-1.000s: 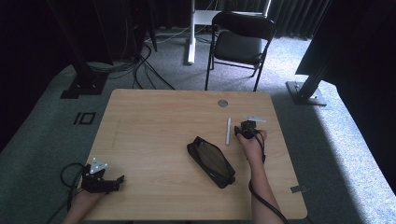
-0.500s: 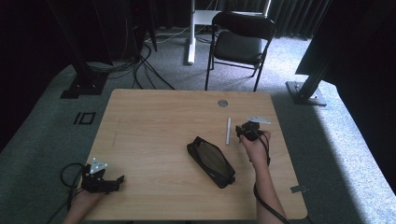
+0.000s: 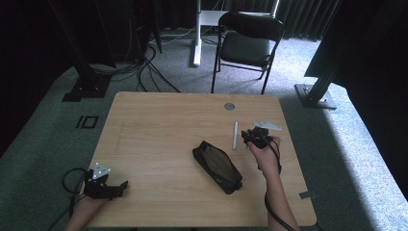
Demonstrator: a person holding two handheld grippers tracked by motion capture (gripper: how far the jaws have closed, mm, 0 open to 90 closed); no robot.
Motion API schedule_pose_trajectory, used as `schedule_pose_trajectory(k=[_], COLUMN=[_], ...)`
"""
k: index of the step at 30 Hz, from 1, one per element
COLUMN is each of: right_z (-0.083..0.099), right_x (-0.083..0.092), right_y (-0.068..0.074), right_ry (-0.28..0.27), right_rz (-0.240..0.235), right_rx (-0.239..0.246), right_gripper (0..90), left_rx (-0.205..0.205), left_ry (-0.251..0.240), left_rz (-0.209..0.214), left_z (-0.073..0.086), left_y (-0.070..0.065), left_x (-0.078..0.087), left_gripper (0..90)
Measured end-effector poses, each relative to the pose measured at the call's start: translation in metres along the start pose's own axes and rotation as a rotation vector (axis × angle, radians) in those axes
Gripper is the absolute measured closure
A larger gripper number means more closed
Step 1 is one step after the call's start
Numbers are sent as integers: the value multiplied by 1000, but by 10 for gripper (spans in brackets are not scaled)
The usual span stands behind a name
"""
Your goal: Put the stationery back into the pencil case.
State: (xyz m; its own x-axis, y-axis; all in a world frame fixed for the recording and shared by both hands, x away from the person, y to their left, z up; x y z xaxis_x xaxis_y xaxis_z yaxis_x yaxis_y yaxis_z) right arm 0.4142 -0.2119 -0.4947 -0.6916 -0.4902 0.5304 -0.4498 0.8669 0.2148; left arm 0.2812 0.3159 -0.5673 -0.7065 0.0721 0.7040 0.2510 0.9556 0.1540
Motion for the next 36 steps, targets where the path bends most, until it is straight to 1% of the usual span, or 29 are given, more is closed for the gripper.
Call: schedule_pose_trajectory(k=[1, 6, 10, 13, 17, 21, 23, 24, 27, 29, 30, 32, 34, 36], right_z=[-1, -5, -8, -10, -10, -8, -7, -7, -7, -7, -7, -8, -8, -8], right_x=[2, 10, 15, 20, 24, 26, 28, 29, 33, 36, 37, 39, 41, 42], right_y=[3, 15, 25, 33, 41, 48, 51, 53, 59, 63, 66, 70, 73, 77], right_ry=[0, -8, -20, -25, -27, -20, -13, -14, -16, -25, -19, -22, -19, -22], right_rz=[-12, -25, -42, -61, -76, -85, -87, -92, -105, -121, -127, -152, -162, -175], right_rx=[6, 32, 40, 59, 76, 78, 90, 88, 102, 107, 118, 121, 139, 144], right_gripper=[685, 685, 685, 685, 685, 685, 685, 685, 685, 685, 685, 685, 685, 685], left_rx=[0, 0, 0, 0, 0, 0, 0, 0, 0, 2, 2, 2, 0, 0], left_ry=[0, 0, 0, 0, 0, 0, 0, 0, 0, -1, -1, -1, -1, -1], left_rz=[0, 0, 0, 0, 0, 0, 0, 0, 0, 0, -1, -1, -1, -1], left_z=[0, 0, 0, 0, 0, 0, 0, 0, 0, 0, 0, 0, 0, 0], left_y=[0, 0, 0, 0, 0, 0, 0, 0, 0, 0, 0, 0, 0, 0], left_x=[0, 0, 0, 0, 0, 0, 0, 0, 0, 0, 0, 0, 0, 0], left_gripper=[6, 6, 6, 6, 6, 6, 6, 6, 6, 6, 6, 6, 6, 6])
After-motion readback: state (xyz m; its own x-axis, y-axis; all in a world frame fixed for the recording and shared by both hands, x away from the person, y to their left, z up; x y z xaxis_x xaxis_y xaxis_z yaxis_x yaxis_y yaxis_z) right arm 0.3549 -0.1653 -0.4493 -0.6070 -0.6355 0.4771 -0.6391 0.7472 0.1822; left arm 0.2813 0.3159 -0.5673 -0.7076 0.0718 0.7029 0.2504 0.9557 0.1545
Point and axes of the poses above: each handheld gripper's, and its own axes: x roughly backward along the jaws, z roughly out of its underside, y roughly to its left, the point moved 2 cm from there along -x, roughly forward along the jaws, and after that the axes turned 11 degrees about -z, right-handed, at the moved point
